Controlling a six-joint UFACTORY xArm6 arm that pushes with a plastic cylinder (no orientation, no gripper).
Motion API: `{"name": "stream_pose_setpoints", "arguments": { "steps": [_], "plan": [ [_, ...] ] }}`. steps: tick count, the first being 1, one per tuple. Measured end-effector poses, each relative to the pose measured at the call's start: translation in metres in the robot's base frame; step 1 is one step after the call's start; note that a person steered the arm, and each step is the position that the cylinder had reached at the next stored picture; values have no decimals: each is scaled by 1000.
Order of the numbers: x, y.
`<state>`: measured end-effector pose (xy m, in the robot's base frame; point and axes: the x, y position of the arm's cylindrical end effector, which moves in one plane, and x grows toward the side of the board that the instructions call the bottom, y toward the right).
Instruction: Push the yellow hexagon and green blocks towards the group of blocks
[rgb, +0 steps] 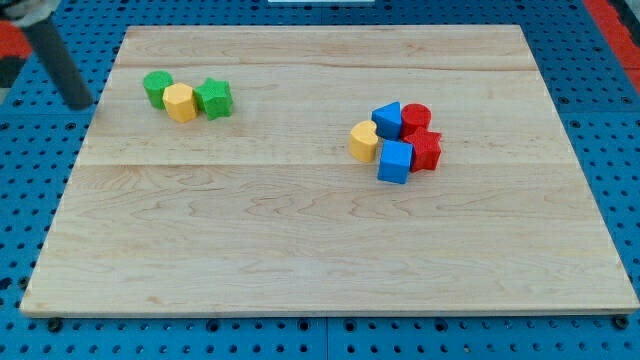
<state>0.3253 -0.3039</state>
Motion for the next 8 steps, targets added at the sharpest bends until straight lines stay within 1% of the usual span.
{"name": "stream_pose_setpoints", "arguments": {
  "steps": [1,2,3,4,5,6,7,8],
  "plan": [
    [-29,63],
    [29,155],
    [49,162],
    [58,165],
    [69,127],
    [97,170],
    [97,255],
    [103,221]
  ]
}}
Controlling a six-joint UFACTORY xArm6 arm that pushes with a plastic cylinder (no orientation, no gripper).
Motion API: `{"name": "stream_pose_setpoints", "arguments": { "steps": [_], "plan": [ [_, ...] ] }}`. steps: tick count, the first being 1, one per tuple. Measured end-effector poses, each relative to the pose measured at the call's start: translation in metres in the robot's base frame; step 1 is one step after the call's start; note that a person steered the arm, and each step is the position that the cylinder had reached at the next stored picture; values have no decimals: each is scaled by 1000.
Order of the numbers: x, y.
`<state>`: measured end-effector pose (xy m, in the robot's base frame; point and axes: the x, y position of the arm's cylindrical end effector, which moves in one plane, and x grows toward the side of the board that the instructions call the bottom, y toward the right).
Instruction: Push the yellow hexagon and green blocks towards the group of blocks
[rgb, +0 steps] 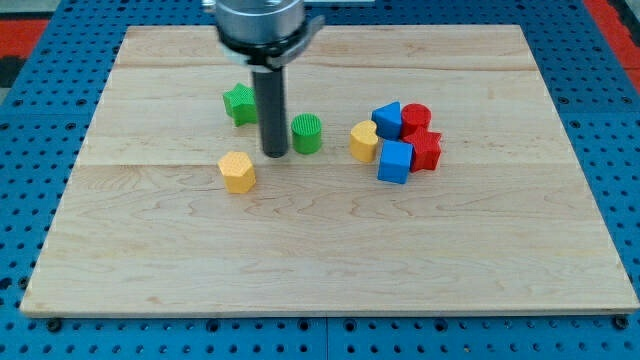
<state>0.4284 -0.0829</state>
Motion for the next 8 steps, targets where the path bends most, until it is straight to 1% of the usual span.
{"name": "stream_pose_setpoints", "arguments": {
  "steps": [1,2,3,4,5,6,7,8],
  "plan": [
    [-2,-85],
    [44,-108],
    [79,-27],
    [65,17],
    [78,-37],
    [86,-124],
    [49,-69],
    [34,28]
  ]
}}
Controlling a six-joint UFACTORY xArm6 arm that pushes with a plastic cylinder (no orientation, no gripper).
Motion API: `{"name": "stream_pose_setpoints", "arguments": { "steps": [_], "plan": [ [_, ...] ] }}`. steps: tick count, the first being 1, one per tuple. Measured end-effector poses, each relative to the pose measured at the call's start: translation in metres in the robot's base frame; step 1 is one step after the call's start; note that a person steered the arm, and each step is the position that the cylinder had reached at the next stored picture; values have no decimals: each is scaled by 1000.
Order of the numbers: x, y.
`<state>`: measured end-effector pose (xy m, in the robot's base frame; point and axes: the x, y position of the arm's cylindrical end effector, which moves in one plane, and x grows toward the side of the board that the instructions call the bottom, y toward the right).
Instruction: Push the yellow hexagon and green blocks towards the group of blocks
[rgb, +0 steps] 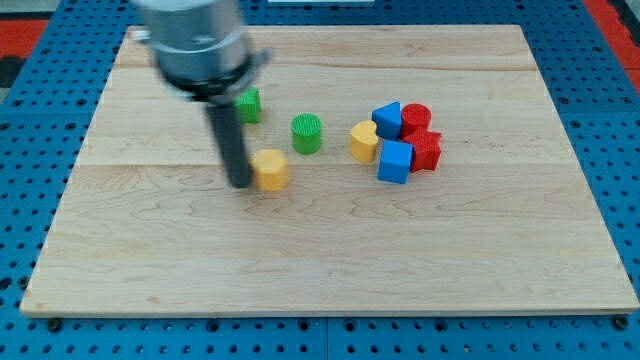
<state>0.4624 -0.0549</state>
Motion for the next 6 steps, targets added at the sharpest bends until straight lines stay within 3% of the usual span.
{"name": "stream_pose_setpoints", "arguments": {
  "steps": [1,2,3,4,5,6],
  "plan": [
    [1,54],
    [18,13],
    [-26,-90],
    [-104,-103],
    [-122,-79],
    [-121,28]
  ]
}}
